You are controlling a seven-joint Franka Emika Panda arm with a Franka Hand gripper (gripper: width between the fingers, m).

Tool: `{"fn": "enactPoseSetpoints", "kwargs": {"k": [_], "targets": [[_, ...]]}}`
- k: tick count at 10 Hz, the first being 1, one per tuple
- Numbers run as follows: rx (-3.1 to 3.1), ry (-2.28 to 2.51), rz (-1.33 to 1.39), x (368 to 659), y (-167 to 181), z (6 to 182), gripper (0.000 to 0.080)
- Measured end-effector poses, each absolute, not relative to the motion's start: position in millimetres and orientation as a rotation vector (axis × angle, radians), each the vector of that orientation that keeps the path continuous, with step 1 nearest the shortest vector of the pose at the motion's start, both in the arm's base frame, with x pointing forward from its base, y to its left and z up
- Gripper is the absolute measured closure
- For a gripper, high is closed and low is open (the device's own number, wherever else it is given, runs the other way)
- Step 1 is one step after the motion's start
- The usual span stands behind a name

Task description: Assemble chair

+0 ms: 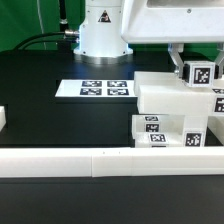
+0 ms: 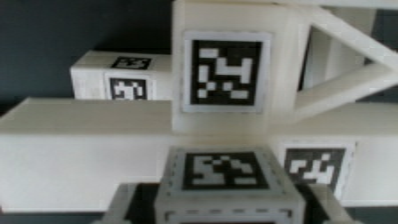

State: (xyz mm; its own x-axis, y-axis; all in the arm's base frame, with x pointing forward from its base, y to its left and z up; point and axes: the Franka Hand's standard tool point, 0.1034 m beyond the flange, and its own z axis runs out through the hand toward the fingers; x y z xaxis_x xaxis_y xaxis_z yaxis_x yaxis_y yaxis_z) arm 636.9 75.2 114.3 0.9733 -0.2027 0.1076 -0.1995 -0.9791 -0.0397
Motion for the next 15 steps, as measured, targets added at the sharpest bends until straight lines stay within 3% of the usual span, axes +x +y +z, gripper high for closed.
{"fn": "enactPoseSetpoints", "kwargs": {"k": [11,14,15], "targets": [[-2.408,1.785,-0.101,636.6,75.0,113.1,0.0532],[-2.314,1.892,-0.083,636.5,75.6,112.5,0.0532],[-2.345,1.854,-0.087,636.5,75.6,112.3,0.0349]]}}
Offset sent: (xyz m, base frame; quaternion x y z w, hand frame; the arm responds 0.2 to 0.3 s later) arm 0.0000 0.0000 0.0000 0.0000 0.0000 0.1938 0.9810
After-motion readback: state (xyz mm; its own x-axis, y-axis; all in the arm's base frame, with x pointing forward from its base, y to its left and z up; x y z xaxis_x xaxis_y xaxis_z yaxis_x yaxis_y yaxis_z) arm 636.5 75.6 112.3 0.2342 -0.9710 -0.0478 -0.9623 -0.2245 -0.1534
